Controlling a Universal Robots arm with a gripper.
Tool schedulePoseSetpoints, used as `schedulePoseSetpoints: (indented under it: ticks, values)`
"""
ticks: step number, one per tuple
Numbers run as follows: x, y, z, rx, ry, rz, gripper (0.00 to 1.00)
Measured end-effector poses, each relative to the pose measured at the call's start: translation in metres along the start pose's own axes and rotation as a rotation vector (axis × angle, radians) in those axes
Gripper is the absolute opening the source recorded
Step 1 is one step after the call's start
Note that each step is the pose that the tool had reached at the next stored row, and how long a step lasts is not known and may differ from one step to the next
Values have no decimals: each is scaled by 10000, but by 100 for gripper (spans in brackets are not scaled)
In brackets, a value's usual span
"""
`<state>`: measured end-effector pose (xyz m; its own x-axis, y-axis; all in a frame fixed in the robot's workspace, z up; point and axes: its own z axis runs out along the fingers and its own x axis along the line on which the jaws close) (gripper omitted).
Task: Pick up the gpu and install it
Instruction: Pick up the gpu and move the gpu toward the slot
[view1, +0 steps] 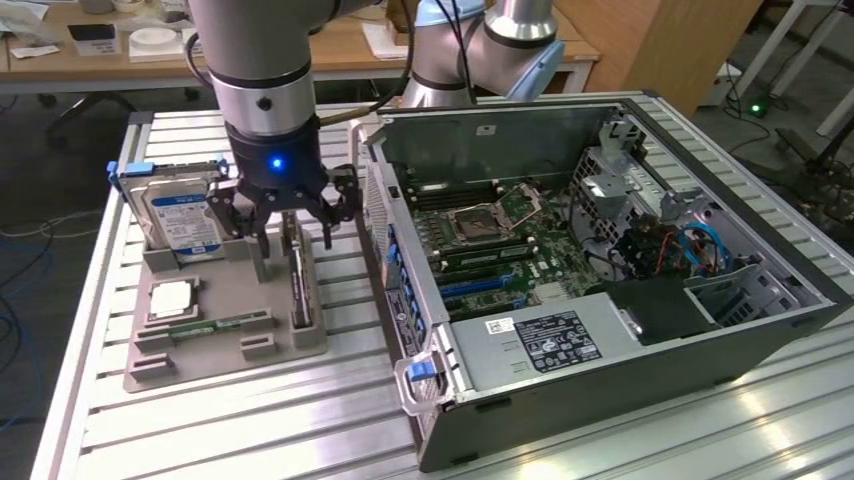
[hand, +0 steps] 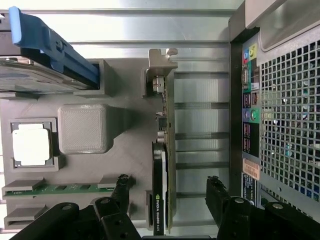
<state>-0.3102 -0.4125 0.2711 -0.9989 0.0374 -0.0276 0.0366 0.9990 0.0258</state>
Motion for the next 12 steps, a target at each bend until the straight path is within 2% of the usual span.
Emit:
schedulePoseSetpoints:
  ticks: [12]
  values:
    - [0, 0, 25, -1, -1, 0, 73]
